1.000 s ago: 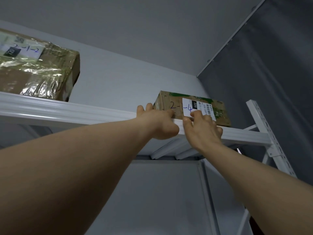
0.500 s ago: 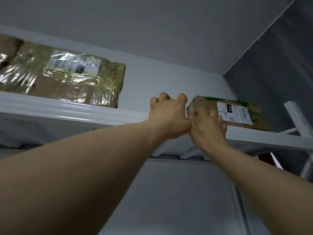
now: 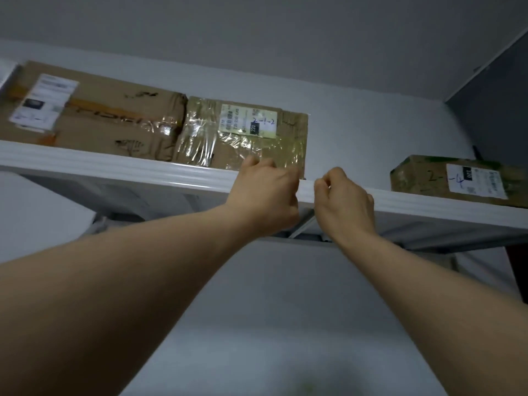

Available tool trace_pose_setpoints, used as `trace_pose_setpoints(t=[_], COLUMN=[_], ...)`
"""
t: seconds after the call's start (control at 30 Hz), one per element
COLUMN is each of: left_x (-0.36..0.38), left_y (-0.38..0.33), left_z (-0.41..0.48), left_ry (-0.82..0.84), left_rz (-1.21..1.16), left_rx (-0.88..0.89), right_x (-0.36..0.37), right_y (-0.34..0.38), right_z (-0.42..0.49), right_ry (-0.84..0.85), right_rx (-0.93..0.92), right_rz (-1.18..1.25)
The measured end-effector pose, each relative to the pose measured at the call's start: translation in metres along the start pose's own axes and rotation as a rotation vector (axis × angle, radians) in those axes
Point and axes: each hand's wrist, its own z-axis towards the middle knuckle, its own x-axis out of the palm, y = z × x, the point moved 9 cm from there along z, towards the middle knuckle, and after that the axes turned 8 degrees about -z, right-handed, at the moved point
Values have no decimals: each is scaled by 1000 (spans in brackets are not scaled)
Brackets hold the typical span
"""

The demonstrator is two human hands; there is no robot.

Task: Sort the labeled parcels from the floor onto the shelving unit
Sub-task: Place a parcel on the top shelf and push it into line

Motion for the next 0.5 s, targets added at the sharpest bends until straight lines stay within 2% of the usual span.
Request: trace_pose_setpoints(t=[0.2,0.37,0.5], left_x=[-51,-83,-112], left_y=[51,95,120], left_z=[-108,-239,-348], left_ry=[182,464,587], left_rz=[32,-19,-56], left_rx=[-95,-300,-443], right_x=[5,18,35], right_y=[77,150,215], right_z=[-83,-188,-290], right_ry=[180,369,556], right_rx=[65,148,173], right_rz=[66,126,169])
